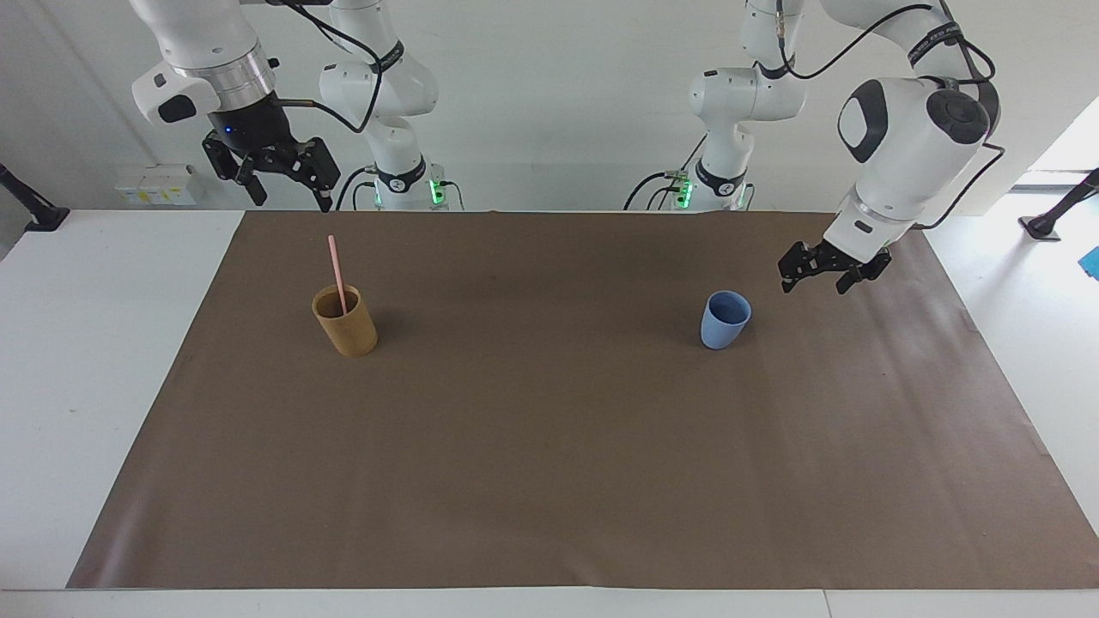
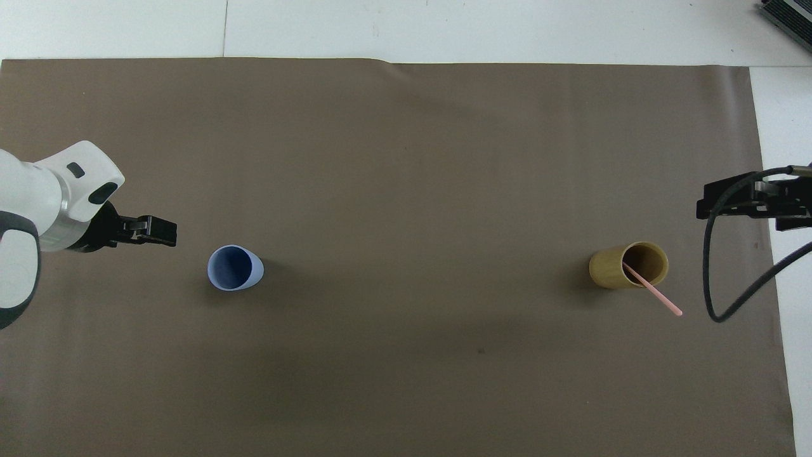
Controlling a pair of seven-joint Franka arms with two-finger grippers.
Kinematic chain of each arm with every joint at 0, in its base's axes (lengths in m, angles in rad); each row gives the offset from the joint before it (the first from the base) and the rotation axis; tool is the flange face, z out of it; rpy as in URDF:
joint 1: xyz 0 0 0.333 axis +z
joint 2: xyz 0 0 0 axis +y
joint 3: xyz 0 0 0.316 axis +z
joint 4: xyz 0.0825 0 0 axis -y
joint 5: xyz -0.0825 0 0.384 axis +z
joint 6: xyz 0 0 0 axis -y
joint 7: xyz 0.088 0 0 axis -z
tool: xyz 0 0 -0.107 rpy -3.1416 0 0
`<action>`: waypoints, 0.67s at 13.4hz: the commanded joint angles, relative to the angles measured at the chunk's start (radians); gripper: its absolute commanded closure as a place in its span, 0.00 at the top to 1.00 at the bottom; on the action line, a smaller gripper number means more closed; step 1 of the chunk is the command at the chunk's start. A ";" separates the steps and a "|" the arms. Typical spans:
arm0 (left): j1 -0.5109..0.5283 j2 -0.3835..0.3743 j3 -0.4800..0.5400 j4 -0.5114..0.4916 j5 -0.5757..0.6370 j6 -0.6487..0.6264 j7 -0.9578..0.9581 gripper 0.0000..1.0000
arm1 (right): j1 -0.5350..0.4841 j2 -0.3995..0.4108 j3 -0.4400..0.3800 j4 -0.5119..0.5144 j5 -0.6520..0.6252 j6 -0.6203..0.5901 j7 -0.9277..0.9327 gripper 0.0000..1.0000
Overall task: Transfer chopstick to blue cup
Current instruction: 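Move the left gripper forward to the light blue cup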
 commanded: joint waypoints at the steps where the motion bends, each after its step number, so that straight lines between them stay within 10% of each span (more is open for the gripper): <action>1: -0.005 -0.018 -0.011 -0.078 0.005 0.058 -0.036 1.00 | -0.015 -0.021 0.007 -0.024 0.001 0.011 -0.025 1.00; 9: -0.090 -0.011 -0.011 -0.269 0.005 0.265 -0.125 1.00 | -0.015 -0.021 0.007 -0.024 0.001 0.011 -0.025 1.00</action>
